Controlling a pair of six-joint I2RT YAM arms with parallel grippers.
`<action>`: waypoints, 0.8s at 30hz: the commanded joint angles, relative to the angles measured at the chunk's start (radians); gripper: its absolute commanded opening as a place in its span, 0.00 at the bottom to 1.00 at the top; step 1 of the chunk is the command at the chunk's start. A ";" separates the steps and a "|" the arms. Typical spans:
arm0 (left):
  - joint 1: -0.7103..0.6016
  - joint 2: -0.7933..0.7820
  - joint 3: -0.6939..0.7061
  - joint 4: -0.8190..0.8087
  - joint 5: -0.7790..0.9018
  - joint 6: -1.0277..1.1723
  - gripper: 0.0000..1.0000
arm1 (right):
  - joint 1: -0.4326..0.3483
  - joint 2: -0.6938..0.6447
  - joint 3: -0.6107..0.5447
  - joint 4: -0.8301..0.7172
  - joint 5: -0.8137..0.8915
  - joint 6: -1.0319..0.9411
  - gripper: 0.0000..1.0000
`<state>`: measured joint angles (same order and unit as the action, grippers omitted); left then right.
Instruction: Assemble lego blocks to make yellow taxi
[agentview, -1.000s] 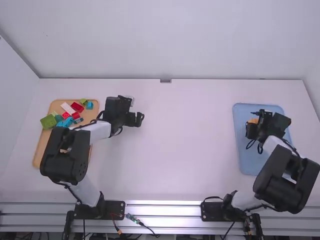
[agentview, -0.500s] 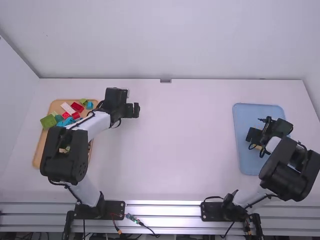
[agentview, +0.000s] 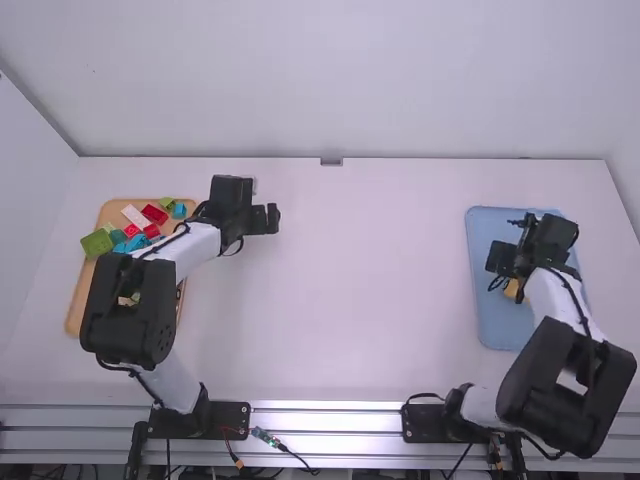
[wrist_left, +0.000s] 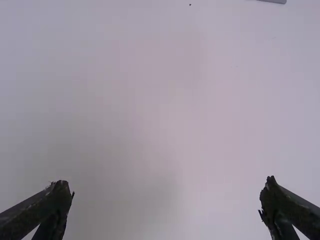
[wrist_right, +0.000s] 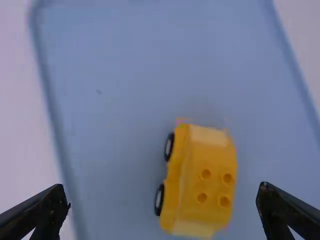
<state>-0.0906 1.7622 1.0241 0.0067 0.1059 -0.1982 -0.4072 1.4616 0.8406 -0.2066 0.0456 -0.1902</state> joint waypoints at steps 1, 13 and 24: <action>-0.005 -0.024 0.031 -0.036 -0.059 0.010 0.99 | 0.070 -0.051 0.058 -0.042 0.024 0.021 0.99; -0.148 -0.026 0.252 -0.393 -0.254 0.005 0.99 | 0.485 -0.120 0.096 -0.094 0.031 0.099 0.99; -0.204 -0.149 0.192 -0.387 -0.231 0.024 0.96 | 0.697 -0.168 0.072 -0.074 0.095 0.139 0.97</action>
<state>-0.3088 1.6653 1.2346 -0.3862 -0.1242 -0.1905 0.3073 1.3300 0.9112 -0.2874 0.1112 -0.0788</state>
